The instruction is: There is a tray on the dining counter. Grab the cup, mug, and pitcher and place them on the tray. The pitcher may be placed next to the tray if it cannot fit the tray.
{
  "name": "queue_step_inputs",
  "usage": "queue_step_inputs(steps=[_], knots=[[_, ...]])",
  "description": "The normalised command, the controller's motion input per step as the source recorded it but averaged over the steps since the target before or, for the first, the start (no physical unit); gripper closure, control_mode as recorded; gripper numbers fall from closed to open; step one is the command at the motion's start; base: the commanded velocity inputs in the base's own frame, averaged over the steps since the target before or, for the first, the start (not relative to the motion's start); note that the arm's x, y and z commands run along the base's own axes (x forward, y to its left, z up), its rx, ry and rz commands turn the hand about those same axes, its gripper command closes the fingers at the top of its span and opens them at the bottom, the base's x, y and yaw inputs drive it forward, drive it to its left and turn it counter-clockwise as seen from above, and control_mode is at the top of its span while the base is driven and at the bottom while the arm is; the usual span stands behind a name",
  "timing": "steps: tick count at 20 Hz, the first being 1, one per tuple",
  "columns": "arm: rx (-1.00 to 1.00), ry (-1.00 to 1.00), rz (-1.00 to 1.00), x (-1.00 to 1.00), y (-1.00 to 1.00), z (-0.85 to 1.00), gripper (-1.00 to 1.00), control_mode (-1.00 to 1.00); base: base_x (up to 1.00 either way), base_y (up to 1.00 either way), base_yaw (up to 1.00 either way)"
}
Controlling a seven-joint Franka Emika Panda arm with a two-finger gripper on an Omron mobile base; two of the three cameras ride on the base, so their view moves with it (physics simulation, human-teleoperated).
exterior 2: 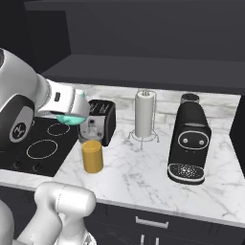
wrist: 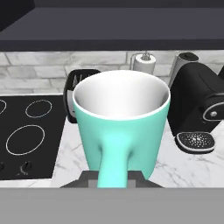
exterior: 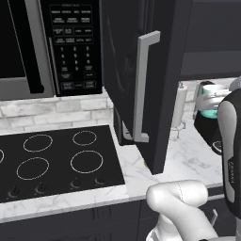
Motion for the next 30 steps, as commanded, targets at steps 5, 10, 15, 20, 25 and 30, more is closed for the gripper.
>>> queue_step_inputs(steps=[5,10,15,20,25,30], knots=[[0.0,0.0,0.0,-0.01,0.0,0.0,1.0,1.0,-0.15,-0.02,0.0],[0.0,0.0,0.0,0.0,0.0,0.0,1.0,1.0,-0.91,-0.23,0.0],[0.0,0.0,0.0,0.0,0.0,0.0,1.0,1.0,-1.0,-0.31,-0.05],[0.0,0.0,0.0,0.0,0.0,0.0,1.0,1.0,-0.97,-0.26,-0.19],[0.0,0.0,0.0,0.0,0.0,0.0,1.0,1.0,-0.94,-0.26,-0.4],[0.0,0.0,0.0,0.0,0.0,0.0,1.0,1.0,-0.96,-0.18,-0.64]])
